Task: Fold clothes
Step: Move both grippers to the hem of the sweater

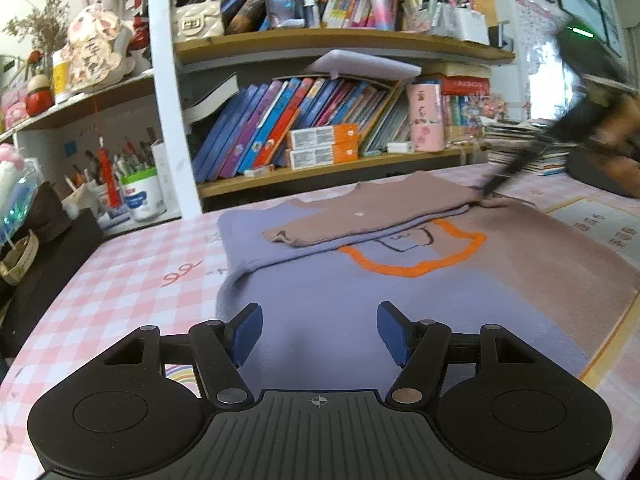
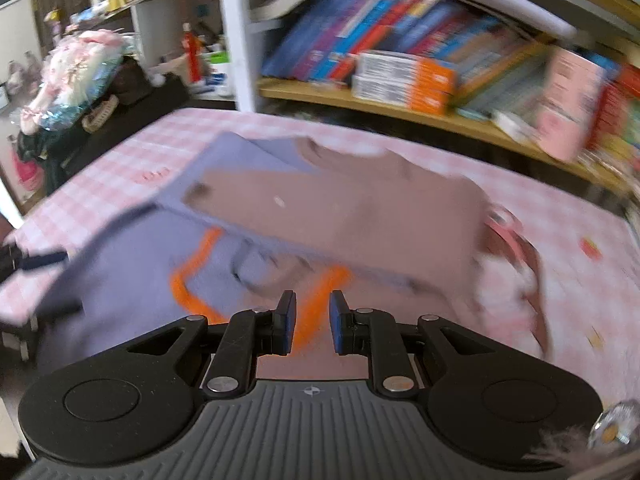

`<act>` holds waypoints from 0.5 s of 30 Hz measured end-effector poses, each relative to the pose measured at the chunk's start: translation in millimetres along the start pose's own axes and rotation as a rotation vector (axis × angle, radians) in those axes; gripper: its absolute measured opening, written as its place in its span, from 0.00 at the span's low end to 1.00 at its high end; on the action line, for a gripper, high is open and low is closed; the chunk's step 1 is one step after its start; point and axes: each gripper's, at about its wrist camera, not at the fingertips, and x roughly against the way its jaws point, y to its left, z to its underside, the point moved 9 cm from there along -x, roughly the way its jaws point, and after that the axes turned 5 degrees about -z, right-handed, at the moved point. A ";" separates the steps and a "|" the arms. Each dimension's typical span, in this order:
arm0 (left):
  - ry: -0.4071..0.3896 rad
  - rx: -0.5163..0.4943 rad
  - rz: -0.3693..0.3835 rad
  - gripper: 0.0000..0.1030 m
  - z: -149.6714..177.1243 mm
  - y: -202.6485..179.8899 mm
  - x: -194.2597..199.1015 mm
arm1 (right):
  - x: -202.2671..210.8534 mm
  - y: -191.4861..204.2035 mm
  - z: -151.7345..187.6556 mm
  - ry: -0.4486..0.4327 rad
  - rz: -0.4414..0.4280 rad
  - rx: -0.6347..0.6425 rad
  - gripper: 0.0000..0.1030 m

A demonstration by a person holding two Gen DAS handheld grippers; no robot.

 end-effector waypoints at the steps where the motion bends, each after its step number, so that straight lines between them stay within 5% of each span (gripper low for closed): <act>1: 0.003 0.006 -0.008 0.63 0.1 1.6 -0.4 | 10.6 -6.0 11.6 -0.007 0.015 -0.013 0.16; 5: -0.012 0.035 -0.040 0.62 -0.6 9.9 4.5 | 49.4 -25.7 50.6 -0.042 0.038 -0.086 0.25; 15: 0.134 0.240 -0.043 0.50 9.4 41.3 27.0 | 95.7 -46.5 121.4 -0.077 0.002 -0.249 0.35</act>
